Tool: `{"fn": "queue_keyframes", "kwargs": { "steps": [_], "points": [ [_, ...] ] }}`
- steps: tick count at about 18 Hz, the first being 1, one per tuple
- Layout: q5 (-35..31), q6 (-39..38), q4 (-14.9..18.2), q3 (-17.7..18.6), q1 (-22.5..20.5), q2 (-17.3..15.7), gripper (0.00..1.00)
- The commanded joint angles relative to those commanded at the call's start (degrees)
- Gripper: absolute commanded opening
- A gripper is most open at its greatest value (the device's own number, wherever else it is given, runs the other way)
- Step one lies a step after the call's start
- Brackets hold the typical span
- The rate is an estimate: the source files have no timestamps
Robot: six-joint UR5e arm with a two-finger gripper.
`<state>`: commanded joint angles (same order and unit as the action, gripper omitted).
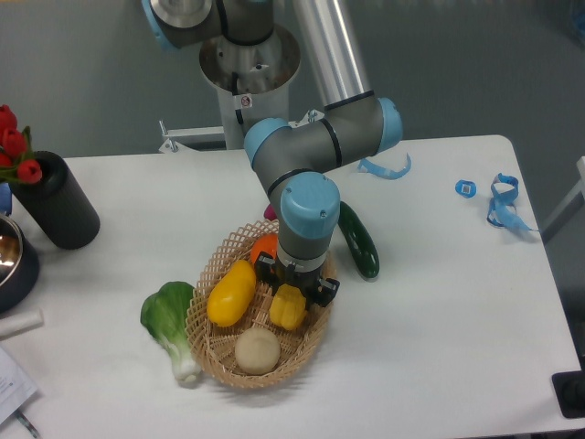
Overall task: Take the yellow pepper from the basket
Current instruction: 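Lift the grasped yellow bell pepper up out of the basket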
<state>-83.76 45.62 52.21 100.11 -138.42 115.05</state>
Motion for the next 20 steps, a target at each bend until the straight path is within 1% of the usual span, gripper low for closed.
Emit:
{"fn": "queue_keyframes", "kwargs": {
  "steps": [6,8,10,11,14,20],
  "points": [
    [5.9,-1.5,0.4,-0.1,-1.6,-2.2,0.11],
    [7.1,-1.5,1.4,-0.3,-2.5,-3.2,0.12],
    [11.1,-1.5,1.8,-0.4,-4.9,-4.7,0.12],
    [11.9,-1.6,1.8,-0.7,-5.6,-5.0,0.12],
    [12.0,-1.5,1.7,-2.2,-7.7,-5.5,0.12],
    [11.7,-0.7,1.6,-7.5,-11.9,-5.4,0.12]
  ]
}}
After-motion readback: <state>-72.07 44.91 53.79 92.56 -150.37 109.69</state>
